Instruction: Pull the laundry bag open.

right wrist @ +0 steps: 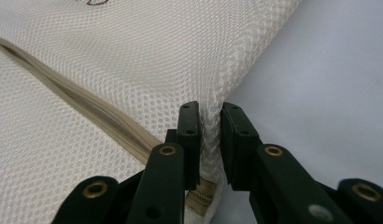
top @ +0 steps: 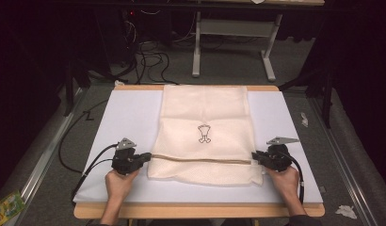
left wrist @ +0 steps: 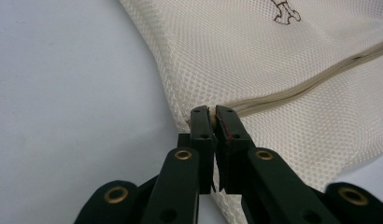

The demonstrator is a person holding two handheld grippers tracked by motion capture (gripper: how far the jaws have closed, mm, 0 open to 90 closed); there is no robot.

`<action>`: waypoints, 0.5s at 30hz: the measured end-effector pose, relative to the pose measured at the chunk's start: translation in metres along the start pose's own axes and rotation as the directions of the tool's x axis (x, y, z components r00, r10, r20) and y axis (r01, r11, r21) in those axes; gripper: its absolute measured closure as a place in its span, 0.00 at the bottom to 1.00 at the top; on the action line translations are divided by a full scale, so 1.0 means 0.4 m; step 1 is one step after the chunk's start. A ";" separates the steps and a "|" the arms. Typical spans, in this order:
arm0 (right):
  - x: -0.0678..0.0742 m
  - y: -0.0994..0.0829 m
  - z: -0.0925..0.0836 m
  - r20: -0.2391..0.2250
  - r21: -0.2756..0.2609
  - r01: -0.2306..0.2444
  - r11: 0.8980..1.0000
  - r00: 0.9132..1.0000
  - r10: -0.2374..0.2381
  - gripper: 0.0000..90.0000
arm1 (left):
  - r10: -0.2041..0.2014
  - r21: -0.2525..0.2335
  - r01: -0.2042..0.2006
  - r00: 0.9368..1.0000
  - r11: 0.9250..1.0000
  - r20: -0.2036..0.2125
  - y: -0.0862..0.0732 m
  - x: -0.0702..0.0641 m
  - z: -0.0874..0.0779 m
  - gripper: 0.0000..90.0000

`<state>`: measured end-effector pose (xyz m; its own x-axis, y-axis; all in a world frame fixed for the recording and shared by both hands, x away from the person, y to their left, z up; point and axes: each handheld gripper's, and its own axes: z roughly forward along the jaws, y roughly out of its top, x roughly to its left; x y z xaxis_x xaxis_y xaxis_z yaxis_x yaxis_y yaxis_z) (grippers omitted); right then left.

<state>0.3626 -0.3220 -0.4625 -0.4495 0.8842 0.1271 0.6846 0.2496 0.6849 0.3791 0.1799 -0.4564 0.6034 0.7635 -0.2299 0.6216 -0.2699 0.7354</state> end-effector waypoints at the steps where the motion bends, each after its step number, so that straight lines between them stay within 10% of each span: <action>1: 0.000 0.000 0.000 0.000 0.000 0.000 1.000 1.000 0.000 0.87 | 0.000 0.000 0.000 1.000 1.000 0.000 0.000 0.000 0.000 0.95; 15: -0.004 0.005 -0.011 -0.015 -0.014 -0.009 1.000 1.000 0.009 0.67 | 0.041 -0.068 -0.040 0.999 0.997 0.012 -0.001 -0.009 0.000 0.78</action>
<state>0.3621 -0.3248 -0.4582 -0.4519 0.8804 0.1440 0.6806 0.2360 0.6936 0.3768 0.1775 -0.4558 0.6344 0.7448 -0.2068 0.5615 -0.2602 0.7855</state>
